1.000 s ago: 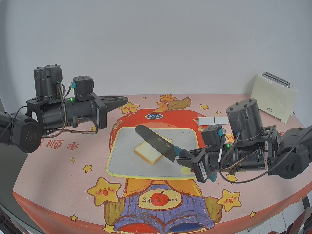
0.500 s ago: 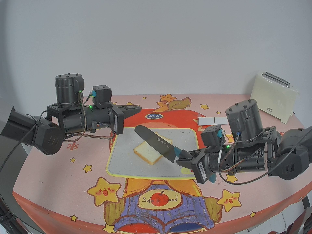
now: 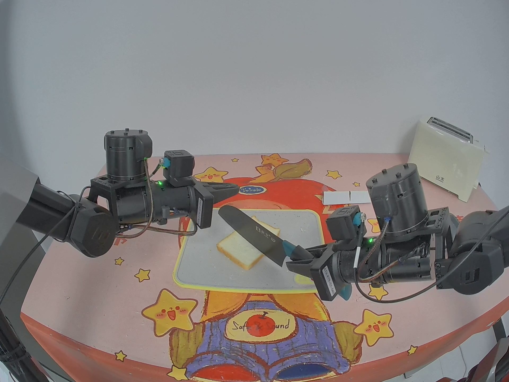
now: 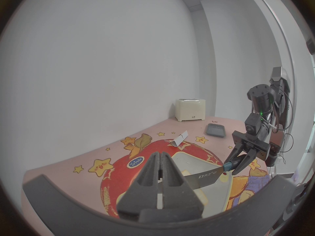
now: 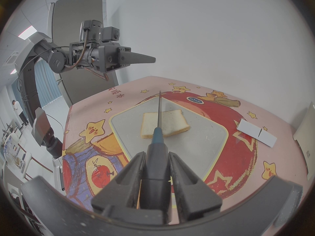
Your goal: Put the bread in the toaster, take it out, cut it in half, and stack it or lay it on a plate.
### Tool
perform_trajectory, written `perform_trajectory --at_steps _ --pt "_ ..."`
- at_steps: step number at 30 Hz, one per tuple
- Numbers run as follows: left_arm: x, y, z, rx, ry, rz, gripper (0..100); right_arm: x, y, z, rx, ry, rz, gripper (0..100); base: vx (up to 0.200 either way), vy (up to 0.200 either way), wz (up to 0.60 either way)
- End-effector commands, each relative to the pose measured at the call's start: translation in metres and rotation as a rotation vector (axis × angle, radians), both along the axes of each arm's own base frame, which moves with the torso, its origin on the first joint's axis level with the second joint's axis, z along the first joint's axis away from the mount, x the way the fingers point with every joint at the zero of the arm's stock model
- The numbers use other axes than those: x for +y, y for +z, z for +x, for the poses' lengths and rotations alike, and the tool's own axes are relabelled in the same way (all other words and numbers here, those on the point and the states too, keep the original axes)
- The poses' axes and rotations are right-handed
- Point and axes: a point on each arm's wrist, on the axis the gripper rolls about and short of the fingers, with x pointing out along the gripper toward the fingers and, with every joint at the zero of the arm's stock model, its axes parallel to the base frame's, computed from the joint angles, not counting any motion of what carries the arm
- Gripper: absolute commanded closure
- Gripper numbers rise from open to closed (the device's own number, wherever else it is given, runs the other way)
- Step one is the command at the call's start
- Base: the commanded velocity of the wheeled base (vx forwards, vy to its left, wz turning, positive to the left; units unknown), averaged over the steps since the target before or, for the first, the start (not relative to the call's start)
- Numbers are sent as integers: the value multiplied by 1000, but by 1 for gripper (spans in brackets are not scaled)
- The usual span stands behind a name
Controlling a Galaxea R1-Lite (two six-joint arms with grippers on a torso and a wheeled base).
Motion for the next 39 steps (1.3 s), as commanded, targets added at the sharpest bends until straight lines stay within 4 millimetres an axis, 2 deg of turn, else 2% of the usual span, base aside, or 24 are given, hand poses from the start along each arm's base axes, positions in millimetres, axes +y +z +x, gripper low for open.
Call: perform_trajectory --at_steps 1,5,39 --pt "-4 -8 1 17 -5 13 100 0 -1 0 2 0 -2 100 0 0 0" --pt "-10 -19 3 38 -16 29 100 -1 0 0 1 -1 -1 100 0 0 0" --pt "-10 -31 4 48 -9 20 100 0 2 2 -14 -8 18 100 0 0 0"
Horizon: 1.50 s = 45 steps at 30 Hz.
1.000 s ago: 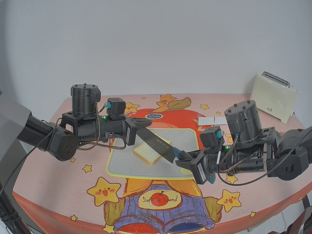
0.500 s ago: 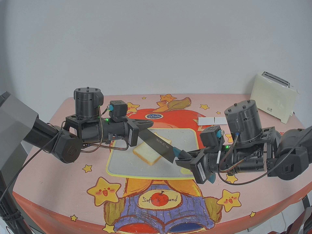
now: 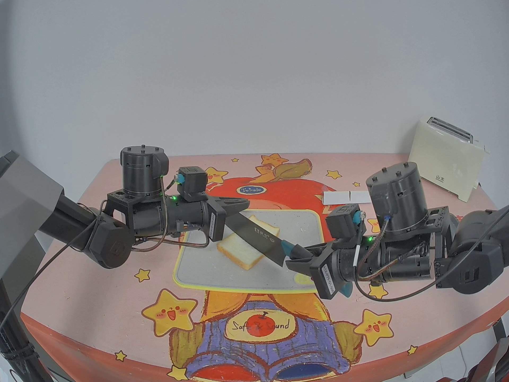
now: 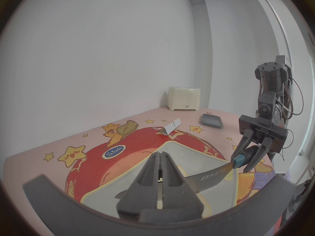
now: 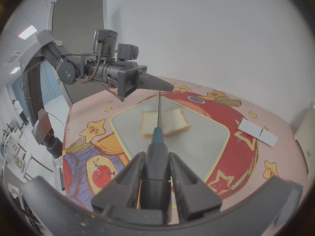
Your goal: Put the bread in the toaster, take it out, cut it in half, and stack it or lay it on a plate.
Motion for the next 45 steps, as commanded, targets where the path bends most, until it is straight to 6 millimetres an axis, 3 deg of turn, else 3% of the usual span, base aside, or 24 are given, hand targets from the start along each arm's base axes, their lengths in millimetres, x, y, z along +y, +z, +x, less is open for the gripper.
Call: perform_trajectory --at_steps 1,25,45 --pt "1 -2 0 9 1 6 100 0 0 1 -5 -1 5 100 0 0 0" --pt "-3 -22 7 4 5 2 100 1 5 2 -17 -1 18 100 0 0 0" --pt "-6 -2 12 -36 6 -46 100 -3 -1 4 9 -26 11 100 0 0 0"
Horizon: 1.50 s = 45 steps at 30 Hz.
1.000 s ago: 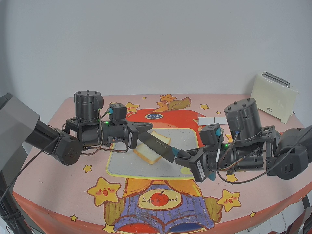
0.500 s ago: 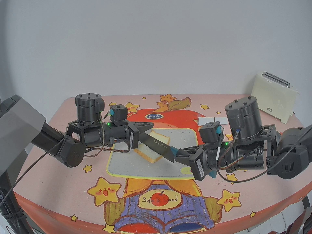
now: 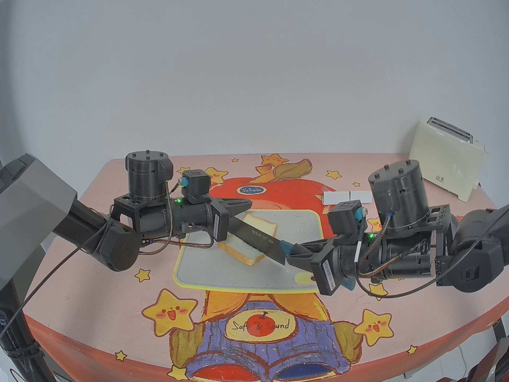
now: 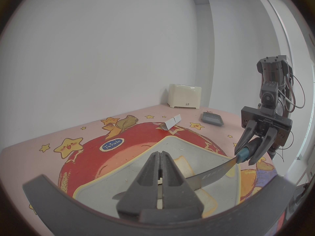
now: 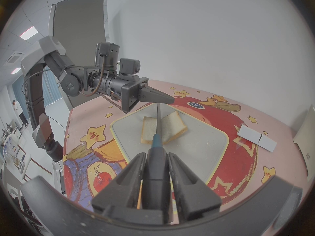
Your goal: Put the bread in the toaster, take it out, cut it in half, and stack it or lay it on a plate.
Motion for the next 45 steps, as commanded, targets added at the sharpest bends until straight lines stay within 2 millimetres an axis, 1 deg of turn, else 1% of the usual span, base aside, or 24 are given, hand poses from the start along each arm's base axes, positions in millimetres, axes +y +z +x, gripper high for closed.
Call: perform_trajectory --at_steps 1,3,10,13,16,20,25,27,30,33,37,45 --pt "-1 6 1 -23 0 -15 100 0 -1 0 5 -1 -1 100 0 0 0" --pt "1 17 -1 -46 2 -31 100 1 -3 1 11 -3 -3 100 0 0 0" --pt "3 20 -1 -80 5 -55 100 1 -1 0 7 -4 2 100 0 0 0" --pt "4 17 -4 -67 5 -56 100 0 -1 1 9 -7 4 100 0 0 0" --pt "6 9 -7 -50 4 -44 100 0 -1 1 9 -7 4 100 0 0 0" --pt "8 5 -10 -59 -1 -52 100 0 -1 1 9 -7 6 100 0 0 0" --pt "8 8 -11 -82 -5 -70 100 0 -1 2 11 -9 6 100 0 0 0" --pt "12 11 -17 -82 -6 -70 100 0 -1 2 12 -9 7 100 0 0 0" --pt "16 6 -25 -61 -9 -58 100 -1 -1 2 11 -12 6 100 0 0 0" --pt "18 3 -27 -66 -8 -61 100 -1 -1 2 12 -15 7 100 0 0 0" --pt "18 2 -26 -78 -6 -68 100 0 0 3 14 -20 15 100 0 0 0" --pt "15 5 -24 -93 -8 -77 100 -1 0 3 14 -20 16 100 0 0 0"
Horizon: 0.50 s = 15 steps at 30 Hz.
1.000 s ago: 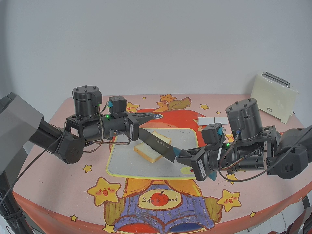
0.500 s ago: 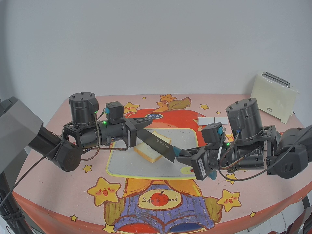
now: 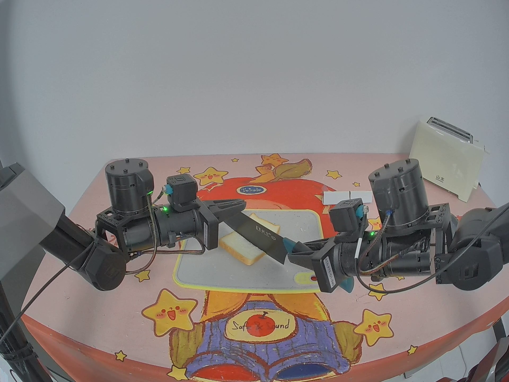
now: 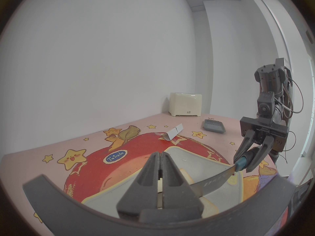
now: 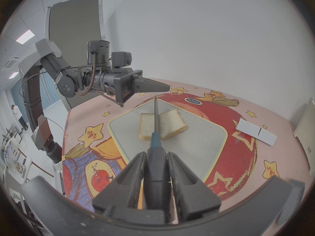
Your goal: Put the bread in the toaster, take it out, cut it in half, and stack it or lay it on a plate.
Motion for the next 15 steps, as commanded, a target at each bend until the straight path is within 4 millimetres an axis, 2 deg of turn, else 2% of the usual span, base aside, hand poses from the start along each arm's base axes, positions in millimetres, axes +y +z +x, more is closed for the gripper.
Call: perform_trajectory --at_steps 1,15 --pt "0 2 1 -9 1 -5 100 0 0 0 2 2 0 100 0 0 0" --pt "-4 -13 6 25 6 18 100 0 0 0 2 0 0 100 0 0 0"
